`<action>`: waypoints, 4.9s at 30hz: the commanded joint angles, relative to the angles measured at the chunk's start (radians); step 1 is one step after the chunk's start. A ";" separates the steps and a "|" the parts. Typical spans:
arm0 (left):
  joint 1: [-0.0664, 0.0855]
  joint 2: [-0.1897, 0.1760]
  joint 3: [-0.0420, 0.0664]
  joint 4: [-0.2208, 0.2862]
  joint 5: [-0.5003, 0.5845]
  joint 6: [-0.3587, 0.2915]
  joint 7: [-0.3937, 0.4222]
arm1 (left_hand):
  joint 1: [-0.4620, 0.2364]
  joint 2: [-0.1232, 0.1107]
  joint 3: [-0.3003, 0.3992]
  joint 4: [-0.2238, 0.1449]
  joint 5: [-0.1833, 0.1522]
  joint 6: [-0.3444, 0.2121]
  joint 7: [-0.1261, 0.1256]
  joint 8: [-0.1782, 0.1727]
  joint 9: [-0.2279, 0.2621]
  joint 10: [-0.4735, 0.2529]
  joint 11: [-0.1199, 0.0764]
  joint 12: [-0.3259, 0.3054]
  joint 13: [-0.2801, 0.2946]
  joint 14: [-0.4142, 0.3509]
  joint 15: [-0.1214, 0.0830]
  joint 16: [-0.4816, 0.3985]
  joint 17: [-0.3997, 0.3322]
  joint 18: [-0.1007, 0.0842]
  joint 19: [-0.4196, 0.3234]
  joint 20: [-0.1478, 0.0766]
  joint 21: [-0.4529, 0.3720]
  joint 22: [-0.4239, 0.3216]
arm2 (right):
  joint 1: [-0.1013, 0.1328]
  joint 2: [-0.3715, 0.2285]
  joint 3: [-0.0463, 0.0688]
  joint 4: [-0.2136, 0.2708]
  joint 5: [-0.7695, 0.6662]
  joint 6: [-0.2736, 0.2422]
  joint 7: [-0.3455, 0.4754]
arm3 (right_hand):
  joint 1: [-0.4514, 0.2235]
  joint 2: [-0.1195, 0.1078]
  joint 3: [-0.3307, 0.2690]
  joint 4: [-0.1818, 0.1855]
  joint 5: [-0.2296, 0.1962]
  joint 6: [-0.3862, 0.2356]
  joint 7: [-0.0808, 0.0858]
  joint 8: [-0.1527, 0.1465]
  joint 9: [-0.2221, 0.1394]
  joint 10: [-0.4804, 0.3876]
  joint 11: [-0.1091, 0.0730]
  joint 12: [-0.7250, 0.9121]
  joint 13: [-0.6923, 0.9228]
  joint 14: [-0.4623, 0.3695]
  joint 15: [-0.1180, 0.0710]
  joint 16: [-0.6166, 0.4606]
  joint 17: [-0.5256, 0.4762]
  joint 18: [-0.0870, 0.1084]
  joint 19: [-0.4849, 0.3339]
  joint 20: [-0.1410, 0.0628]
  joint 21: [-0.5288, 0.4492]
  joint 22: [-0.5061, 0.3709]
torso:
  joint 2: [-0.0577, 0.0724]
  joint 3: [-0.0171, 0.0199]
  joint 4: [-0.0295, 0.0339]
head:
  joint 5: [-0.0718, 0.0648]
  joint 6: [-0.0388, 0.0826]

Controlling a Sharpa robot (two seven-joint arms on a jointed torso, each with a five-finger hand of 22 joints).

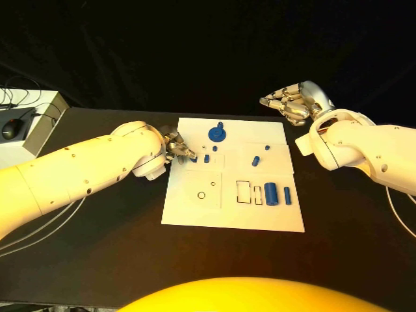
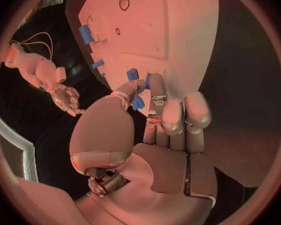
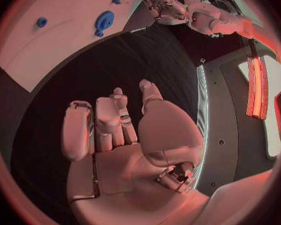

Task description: Assemble the parts on the task board

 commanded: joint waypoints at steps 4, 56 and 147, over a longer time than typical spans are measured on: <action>-0.002 0.011 -0.001 -0.009 0.002 0.044 -0.008 | -0.005 0.018 0.078 -0.076 0.003 0.058 -0.051 0.006 0.198 0.050 -0.017 0.011 -0.001 0.002 -0.008 0.011 0.003 -0.016 0.002 -0.003 0.005 0.002 | -0.001 0.001 0.000 0.000 -0.008 0.011 0.010 | 0.003 0.010 -0.002 -0.007 0.005 0.001 0.002 -0.006 -0.001 0.001 -0.009 0.000 0.001 -0.001 0.003 -0.004 0.001 0.004 0.085 -0.001 -0.001 0.192 | 0.000 0.0000 -0.0004 | -0.001 -0.001; -0.002 0.025 0.001 -0.039 -0.006 0.068 0.000 | 0.000 0.114 -0.445 -0.003 -0.033 0.106 -0.084 -0.006 0.278 0.052 -0.025 0.097 -0.154 0.000 -0.011 0.018 -0.008 -0.023 -0.002 -0.006 -0.006 -0.006 | -0.006 0.001 0.000 -0.004 -0.008 0.017 0.013 | 0.004 0.012 0.000 -0.008 0.007 0.003 0.001 -0.006 -0.001 0.001 -0.009 -0.001 0.001 -0.001 0.003 -0.005 0.000 0.004 0.084 -0.001 -0.002 0.192 | 0.000 -0.0016 -0.0001 | -0.007 0.001; -0.017 0.182 0.041 -0.259 -0.437 -0.019 0.606 | 0.297 0.025 -0.274 -0.010 -0.228 -0.147 0.061 -0.091 -0.383 -0.367 0.194 -0.436 -0.328 -0.438 0.167 -0.163 -0.660 0.077 -0.366 0.193 -0.515 -0.182 | -0.007 0.011 0.000 -0.041 0.095 -0.019 0.113 | 0.027 0.032 0.014 -0.078 0.022 -0.020 0.010 -0.005 -0.019 -0.065 -0.010 -0.134 -0.299 -0.012 0.000 -0.256 -0.152 0.027 0.069 -0.012 -0.351 0.099 | 0.016 0.0003 -0.0141 | -0.020 0.050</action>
